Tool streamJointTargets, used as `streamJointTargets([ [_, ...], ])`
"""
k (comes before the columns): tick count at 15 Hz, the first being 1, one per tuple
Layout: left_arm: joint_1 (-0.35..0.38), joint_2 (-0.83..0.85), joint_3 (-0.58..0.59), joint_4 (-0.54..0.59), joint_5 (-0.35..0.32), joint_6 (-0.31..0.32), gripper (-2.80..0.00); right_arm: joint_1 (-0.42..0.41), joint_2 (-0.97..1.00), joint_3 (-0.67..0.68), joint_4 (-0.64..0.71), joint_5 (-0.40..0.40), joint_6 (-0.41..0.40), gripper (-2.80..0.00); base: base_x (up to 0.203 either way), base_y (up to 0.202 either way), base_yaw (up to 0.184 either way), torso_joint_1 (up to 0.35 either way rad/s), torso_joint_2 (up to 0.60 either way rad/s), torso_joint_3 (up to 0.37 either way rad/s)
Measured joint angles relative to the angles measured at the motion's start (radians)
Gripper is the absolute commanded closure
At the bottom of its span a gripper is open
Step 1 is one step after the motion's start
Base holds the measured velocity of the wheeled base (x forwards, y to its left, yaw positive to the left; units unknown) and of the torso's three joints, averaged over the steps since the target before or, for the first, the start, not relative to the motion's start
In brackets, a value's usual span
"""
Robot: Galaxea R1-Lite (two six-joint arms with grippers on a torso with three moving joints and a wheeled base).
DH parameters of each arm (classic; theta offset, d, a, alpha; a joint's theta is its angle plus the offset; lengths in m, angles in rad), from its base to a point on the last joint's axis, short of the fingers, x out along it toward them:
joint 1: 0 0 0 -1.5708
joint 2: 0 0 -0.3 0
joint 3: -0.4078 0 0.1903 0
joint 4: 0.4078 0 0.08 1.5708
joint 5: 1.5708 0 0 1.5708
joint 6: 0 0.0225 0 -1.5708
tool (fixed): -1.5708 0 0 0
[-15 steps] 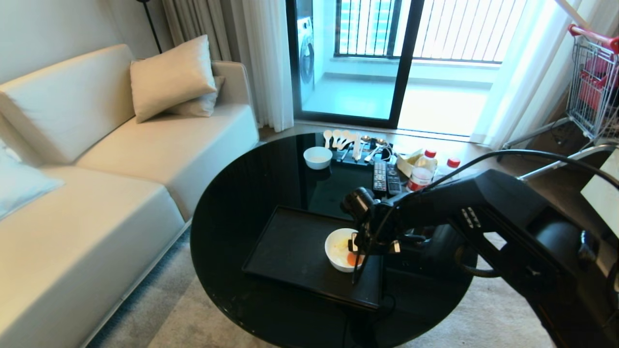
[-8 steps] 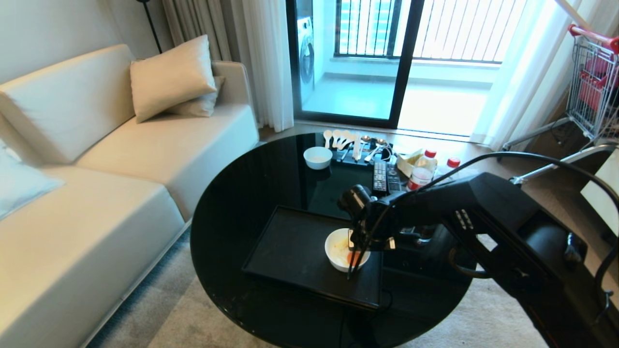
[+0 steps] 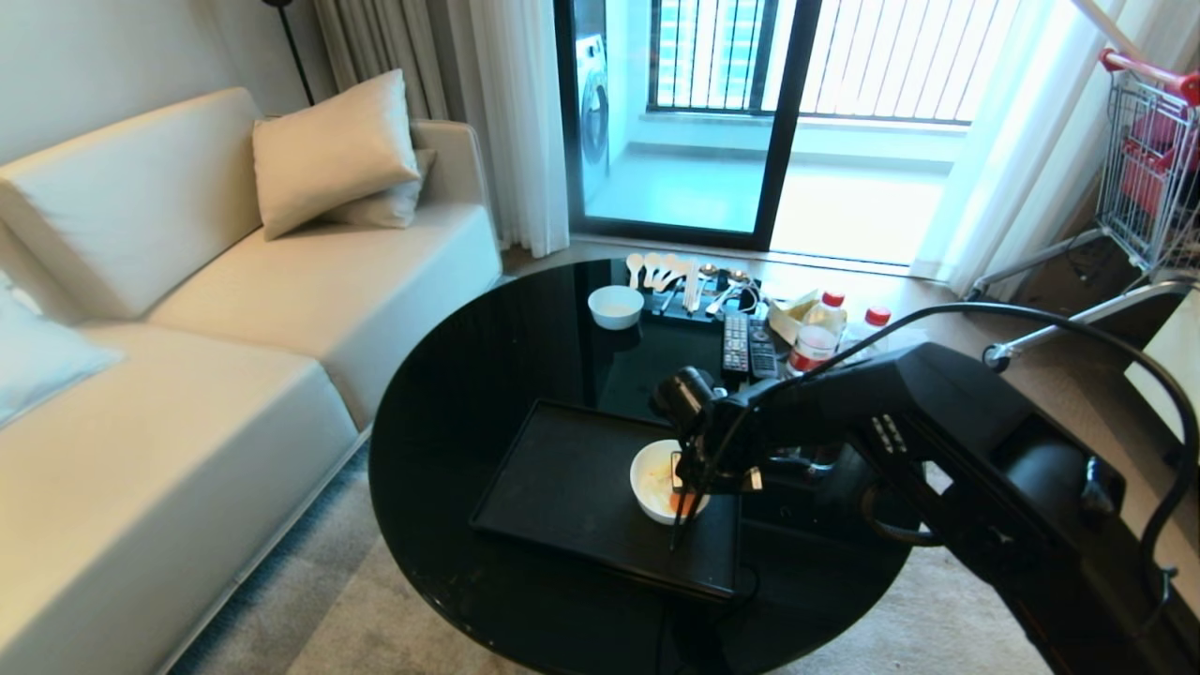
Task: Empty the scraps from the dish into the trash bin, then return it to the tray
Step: Pick up the bowl with leftover food
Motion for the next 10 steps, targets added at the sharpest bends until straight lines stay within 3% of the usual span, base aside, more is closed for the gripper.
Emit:
streamJointTargets([
  [5,0.000,0.000,0.000,0.000,0.001,-0.001,0.00,0.003,0.007,0.001,0.004,0.003,0.038,0.00,0.000,0.000,0.000,0.000,0.00,0.000],
  [10,0.000,0.000,0.000,0.000,0.000,-0.001,0.00,0.002,-0.028,-0.001,0.086,0.007,0.180,0.00,0.000,0.000,0.000,0.000,0.00,0.000],
])
